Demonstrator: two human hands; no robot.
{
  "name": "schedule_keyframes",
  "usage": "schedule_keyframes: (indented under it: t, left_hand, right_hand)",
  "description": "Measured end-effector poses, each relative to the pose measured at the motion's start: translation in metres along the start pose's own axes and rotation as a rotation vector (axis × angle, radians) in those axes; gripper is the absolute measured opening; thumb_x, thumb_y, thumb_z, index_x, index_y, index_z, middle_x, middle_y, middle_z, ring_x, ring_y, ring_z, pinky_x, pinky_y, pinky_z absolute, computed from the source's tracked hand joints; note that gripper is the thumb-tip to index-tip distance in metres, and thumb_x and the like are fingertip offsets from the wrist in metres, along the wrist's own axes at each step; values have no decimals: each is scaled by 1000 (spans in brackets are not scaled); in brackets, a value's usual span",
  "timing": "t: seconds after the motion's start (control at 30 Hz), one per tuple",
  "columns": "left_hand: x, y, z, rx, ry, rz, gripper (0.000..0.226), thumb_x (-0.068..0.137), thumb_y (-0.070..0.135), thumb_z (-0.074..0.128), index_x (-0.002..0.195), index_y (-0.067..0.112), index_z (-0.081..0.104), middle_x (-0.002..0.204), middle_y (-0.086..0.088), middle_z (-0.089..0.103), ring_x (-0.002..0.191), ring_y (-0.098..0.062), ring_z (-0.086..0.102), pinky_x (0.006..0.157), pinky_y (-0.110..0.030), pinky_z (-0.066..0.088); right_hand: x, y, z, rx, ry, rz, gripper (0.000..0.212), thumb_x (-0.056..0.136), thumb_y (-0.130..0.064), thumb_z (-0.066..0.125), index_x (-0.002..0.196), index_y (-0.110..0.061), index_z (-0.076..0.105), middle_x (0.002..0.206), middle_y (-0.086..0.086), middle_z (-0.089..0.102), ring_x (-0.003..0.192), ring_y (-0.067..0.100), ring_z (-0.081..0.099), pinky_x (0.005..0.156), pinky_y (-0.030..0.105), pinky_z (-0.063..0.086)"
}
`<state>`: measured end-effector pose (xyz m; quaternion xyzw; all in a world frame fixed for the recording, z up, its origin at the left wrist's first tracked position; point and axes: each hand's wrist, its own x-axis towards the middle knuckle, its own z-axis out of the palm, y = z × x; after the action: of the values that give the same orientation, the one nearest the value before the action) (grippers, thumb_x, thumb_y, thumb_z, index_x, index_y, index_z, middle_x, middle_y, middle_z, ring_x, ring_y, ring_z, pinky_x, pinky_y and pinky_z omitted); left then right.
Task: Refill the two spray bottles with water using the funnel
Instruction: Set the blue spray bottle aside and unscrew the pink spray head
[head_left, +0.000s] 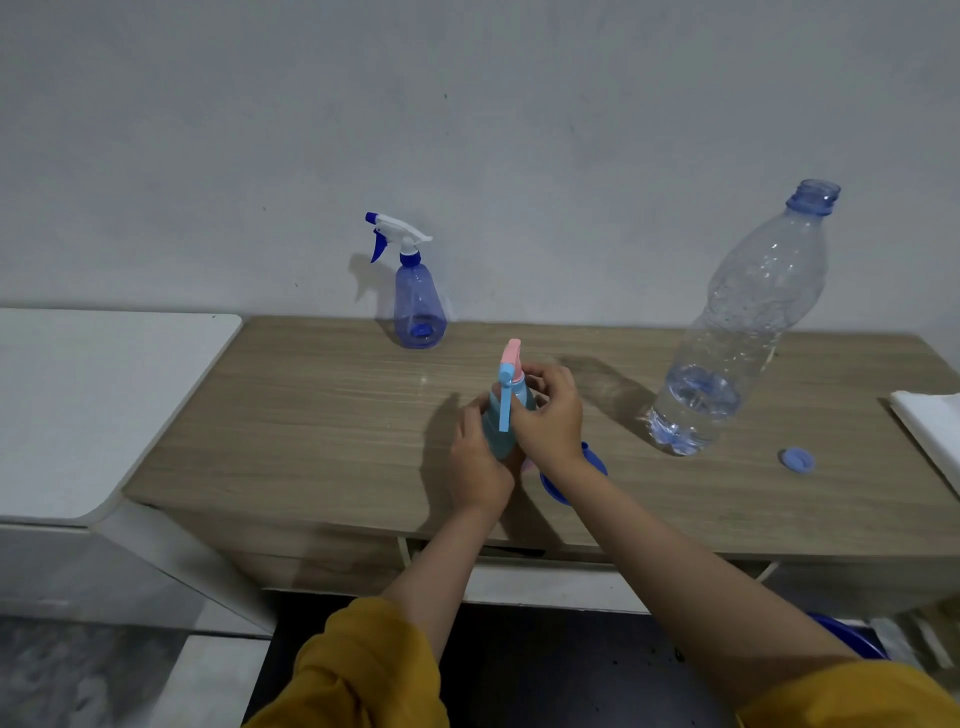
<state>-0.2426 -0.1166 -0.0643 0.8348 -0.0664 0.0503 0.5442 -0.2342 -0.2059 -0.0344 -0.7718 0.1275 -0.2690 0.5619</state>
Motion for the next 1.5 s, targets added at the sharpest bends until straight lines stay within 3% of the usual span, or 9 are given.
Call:
schedule_keyframes:
  t: [0.2,0.43,0.6,0.73,0.83,1.0,1.2,1.37,1.5]
  left_hand:
    - [0,4,-3,9,-35,-30,77,64,20,84,129,21,44,118,4,58,97,-7,54,60,-6,36]
    - [0,4,-1,18,13,-28,66,66,29,83,121,15,49,108,-3,59,97,-20,59,67,-21,37]
    - [-1,4,-3,56,0,5,65,70,33,80,123,18,45,118,-1,57,107,-18,56,76,-27,44]
    - [-1,6,-4,55,-4,0,62,70,27,81,121,15,47,118,-3,56,103,-16,53,73,-20,37]
    - [-1,7,-3,67,5,5,61,69,26,82,119,13,49,116,-4,57,100,-17,54,66,-14,35]
    - [-3,8,-4,120,15,33,65,71,24,79,127,16,46,128,-4,54,113,-23,54,82,-25,42]
    - [-4,7,-3,109,28,32,69,71,26,80,129,13,46,129,-6,53,114,-24,53,83,-23,38]
    - [-4,8,-2,191,35,28,69,73,31,78,131,14,44,131,-2,53,115,-22,52,76,-20,33]
    - [-3,7,0,217,50,35,69,72,32,78,130,15,45,130,-2,54,114,-22,53,78,-21,36]
  right_hand:
    - [4,-1,-8,-69,-89,-53,31,78,-8,70,109,-13,66,104,-1,67,99,11,60,86,30,52]
    - [15,-22,-7,-69,-165,-71,32,85,-7,61,116,-10,64,107,1,68,99,10,61,90,30,52]
    - [28,-46,-13,13,-87,-54,29,80,-26,76,105,-18,62,98,-3,67,89,11,65,79,27,55]
    - [51,-83,-29,26,31,-128,25,77,-25,79,96,-21,63,89,-1,69,76,9,66,69,24,55]
    - [75,-115,-46,68,101,-165,22,75,-27,80,89,-23,64,86,0,71,75,15,69,68,30,57]
    - [106,-142,-86,-72,138,-201,30,71,-36,80,89,-18,65,84,0,71,72,18,70,71,33,57]
    - [104,-75,-106,-528,-72,-9,29,75,-26,79,77,0,66,70,9,62,66,22,57,61,30,43]
    - [83,2,-103,-739,-255,186,25,81,-21,66,64,-8,53,54,2,44,61,24,50,43,24,28]
    - [69,37,-99,-806,-354,289,24,85,-26,65,72,-10,53,67,7,54,69,25,56,53,26,35]
